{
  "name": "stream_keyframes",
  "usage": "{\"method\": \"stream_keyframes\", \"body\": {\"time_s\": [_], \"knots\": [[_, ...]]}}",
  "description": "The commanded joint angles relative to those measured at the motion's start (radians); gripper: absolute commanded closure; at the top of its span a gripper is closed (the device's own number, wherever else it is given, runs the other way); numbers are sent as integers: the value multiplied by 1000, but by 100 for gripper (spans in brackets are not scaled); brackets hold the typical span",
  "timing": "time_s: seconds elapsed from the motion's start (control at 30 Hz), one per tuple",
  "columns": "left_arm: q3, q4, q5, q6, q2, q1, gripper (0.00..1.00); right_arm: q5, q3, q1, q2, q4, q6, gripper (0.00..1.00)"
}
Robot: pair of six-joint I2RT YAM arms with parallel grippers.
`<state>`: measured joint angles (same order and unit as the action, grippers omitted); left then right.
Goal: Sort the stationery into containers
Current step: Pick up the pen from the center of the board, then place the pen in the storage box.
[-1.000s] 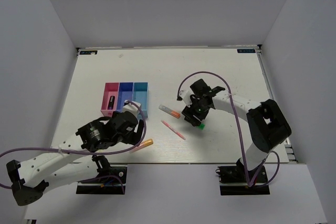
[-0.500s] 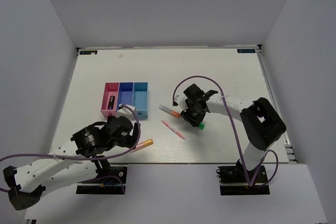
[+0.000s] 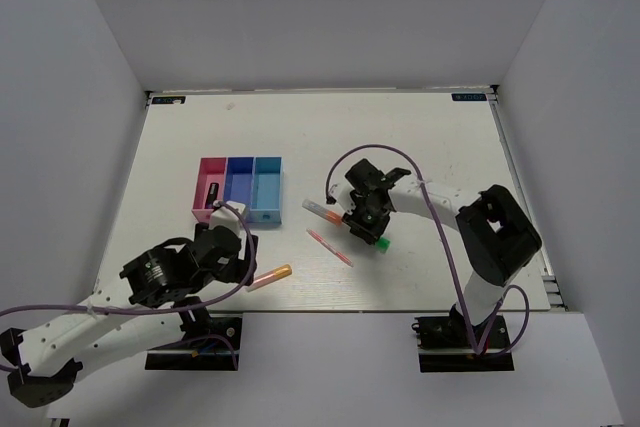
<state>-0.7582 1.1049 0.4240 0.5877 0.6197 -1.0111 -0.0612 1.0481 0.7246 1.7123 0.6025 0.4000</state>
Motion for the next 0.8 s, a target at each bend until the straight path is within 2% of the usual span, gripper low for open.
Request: {"method": "stream_keyframes", "body": {"time_s": [0.0, 0.2, 0.27, 0.3, 0.4, 0.43, 0.5, 0.53, 0.57, 0.6, 0.7, 0.77], "knots": [[-18, 18, 22, 15, -21, 0, 9, -110, 134, 10, -28, 171, 7, 100], [-41, 4, 36, 32, -78, 3, 9, -254, 499, 22, 10, 310, -71, 100], [-46, -7, 38, 37, -90, 2, 9, -319, 633, 36, 94, 325, -105, 100], [-52, -13, 44, 40, -109, 3, 11, -333, 780, 42, 145, 332, -168, 100], [-75, -22, 59, 46, -132, 2, 11, -397, 973, 68, 269, 324, -297, 100], [-79, -20, 73, 47, -130, 3, 11, -393, 975, 87, 274, 218, -317, 100], [-110, 1, 105, 57, -123, 6, 11, -410, 977, 102, 299, 143, -452, 100], [-128, 13, 111, 60, -114, 2, 11, -439, 998, 114, 349, 9, -587, 100], [-128, 13, 117, 60, -113, 2, 11, -439, 998, 114, 349, 8, -589, 100], [-141, 16, 127, 61, -106, 5, 11, -445, 994, 114, 359, -123, -666, 100], [-164, 32, 145, 67, -83, 3, 11, -442, 977, 118, 397, -307, -850, 100], [-170, 41, 162, 75, -66, 3, 11, -446, 1076, 118, 479, -356, -917, 100]]}}
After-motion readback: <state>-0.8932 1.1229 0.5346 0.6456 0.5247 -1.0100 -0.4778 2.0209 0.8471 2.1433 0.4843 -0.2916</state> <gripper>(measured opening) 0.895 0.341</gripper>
